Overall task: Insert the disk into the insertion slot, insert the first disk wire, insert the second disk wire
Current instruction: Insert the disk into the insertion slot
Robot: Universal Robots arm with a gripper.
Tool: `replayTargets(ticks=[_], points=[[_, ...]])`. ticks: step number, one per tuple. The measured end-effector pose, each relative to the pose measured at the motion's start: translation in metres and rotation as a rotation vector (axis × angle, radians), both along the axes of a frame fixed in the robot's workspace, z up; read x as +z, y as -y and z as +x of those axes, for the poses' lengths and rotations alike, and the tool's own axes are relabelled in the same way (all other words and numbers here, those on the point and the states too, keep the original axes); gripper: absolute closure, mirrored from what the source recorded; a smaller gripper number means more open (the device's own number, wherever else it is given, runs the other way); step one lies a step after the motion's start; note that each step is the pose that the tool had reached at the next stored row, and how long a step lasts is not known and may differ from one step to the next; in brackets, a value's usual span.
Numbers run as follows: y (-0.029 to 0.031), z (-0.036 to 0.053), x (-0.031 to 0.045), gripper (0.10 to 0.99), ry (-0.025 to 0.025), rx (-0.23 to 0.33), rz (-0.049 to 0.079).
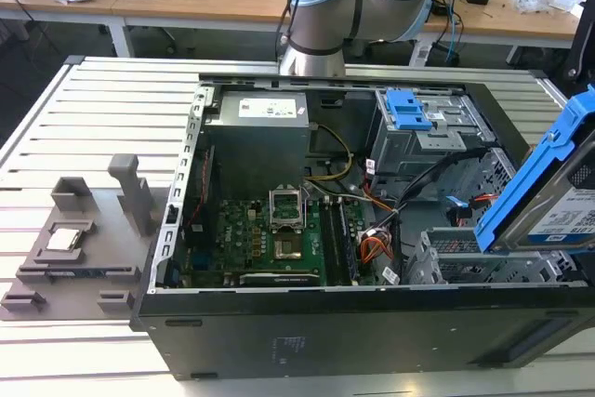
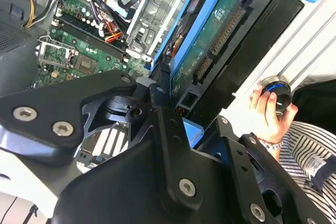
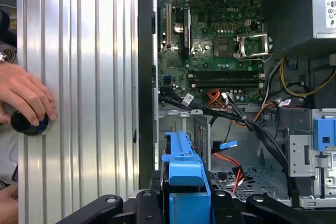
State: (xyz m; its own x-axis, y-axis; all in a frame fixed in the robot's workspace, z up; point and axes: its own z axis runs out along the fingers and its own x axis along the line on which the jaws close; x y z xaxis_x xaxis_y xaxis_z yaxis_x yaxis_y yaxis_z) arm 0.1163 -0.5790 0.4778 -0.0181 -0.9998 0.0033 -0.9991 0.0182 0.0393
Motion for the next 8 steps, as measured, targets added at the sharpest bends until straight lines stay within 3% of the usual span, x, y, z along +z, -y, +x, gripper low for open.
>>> replayTargets(ticks=[5, 8], points=[[0.0, 0.0, -0.0024, 0.722, 0.0, 0.0, 0.0], [0.0, 0.0, -0.0079, 0.722, 0.0, 0.0, 0.0]])
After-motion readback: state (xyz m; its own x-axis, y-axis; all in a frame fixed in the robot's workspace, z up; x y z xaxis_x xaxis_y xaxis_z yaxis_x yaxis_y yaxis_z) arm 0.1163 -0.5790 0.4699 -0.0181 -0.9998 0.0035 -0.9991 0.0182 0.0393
